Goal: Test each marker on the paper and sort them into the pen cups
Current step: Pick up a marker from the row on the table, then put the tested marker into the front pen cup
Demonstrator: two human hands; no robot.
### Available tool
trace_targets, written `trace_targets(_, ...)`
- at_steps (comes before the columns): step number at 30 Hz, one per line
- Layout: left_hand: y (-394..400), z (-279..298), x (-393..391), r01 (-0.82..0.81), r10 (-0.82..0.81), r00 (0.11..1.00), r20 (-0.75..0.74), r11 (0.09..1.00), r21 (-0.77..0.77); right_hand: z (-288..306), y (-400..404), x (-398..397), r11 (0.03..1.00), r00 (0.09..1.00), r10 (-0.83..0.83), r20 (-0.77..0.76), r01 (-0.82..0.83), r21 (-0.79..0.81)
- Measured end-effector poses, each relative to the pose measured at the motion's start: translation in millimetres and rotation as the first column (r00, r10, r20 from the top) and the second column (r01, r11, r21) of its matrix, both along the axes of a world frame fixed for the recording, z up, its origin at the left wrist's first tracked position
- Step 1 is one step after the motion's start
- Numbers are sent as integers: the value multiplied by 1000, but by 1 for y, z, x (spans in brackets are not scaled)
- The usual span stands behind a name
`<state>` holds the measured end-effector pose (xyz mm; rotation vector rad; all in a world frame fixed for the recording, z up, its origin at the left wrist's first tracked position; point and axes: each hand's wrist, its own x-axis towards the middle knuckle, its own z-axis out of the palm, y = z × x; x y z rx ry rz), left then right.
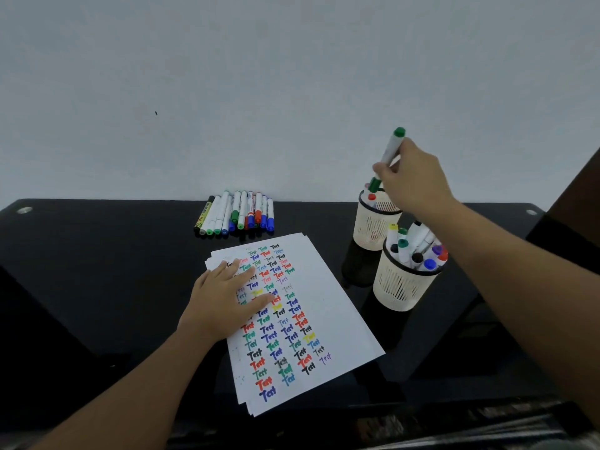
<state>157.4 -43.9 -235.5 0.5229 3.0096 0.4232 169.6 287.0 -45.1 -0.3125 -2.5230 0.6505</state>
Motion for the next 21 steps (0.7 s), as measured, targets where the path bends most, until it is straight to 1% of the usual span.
trace_targets(3,0,0,0,1,-1,1000,4,1000,-3,-5,18,-2,999,998,-46,52,45,9)
trace_targets(12,1,1,-1,-8,8,1000,3,1000,3,-20,22,-6,999,981,-42,188,35,40)
trace_targets(16,0,0,0,-14,14,1000,2,1000,26,-21,20,-5,999,980,-45,193,38,37)
trace_targets(18,-1,-1,-1,-19,19,1000,1,998,52,-20,14,-5,999,985,-35,169,31,29)
trace_targets(21,-1,0,0,-37,37,999,1,995,97,-17,1,-6,999,992,18,125,-22,24)
